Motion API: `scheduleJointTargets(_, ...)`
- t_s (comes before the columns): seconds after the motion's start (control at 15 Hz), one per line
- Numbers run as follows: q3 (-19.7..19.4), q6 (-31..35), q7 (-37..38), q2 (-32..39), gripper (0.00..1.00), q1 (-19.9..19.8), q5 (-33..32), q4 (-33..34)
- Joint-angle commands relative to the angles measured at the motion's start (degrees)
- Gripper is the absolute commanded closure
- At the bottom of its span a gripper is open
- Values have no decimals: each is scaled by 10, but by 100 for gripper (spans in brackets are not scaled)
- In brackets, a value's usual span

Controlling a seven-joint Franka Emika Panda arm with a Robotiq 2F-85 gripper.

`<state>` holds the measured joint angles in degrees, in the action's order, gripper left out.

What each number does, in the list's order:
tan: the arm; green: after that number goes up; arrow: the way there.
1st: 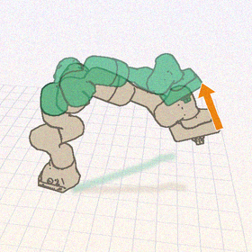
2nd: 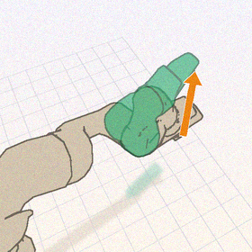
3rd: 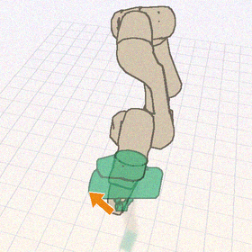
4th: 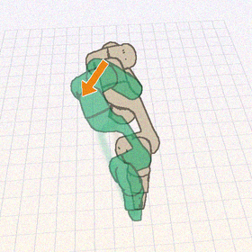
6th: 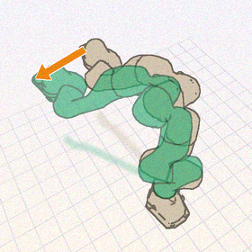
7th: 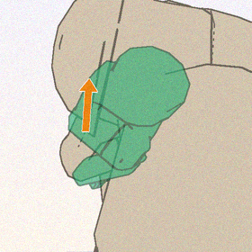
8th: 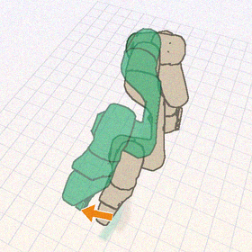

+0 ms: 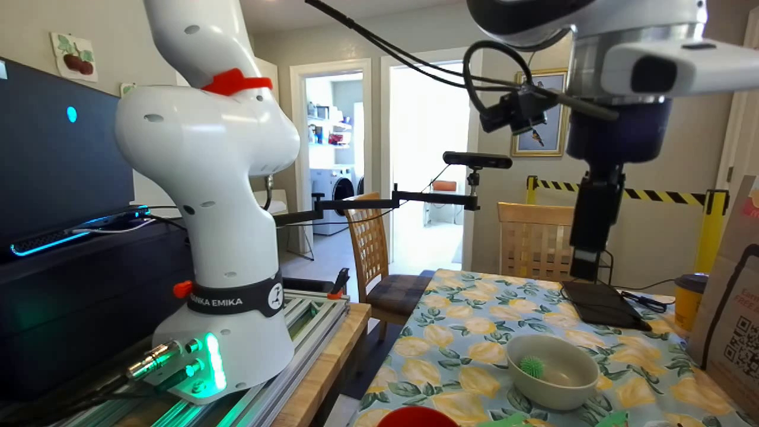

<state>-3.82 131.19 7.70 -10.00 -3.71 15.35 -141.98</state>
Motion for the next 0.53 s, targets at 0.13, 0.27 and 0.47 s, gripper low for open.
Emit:
scheduleJointTargets(0.13,5,70,-73,136,0,13,23,51)
scheduleJointTargets(0.27,14,113,-70,175,0,14,4,60)
scheduleJointTargets(0.47,21,129,-72,219,0,14,-16,82)
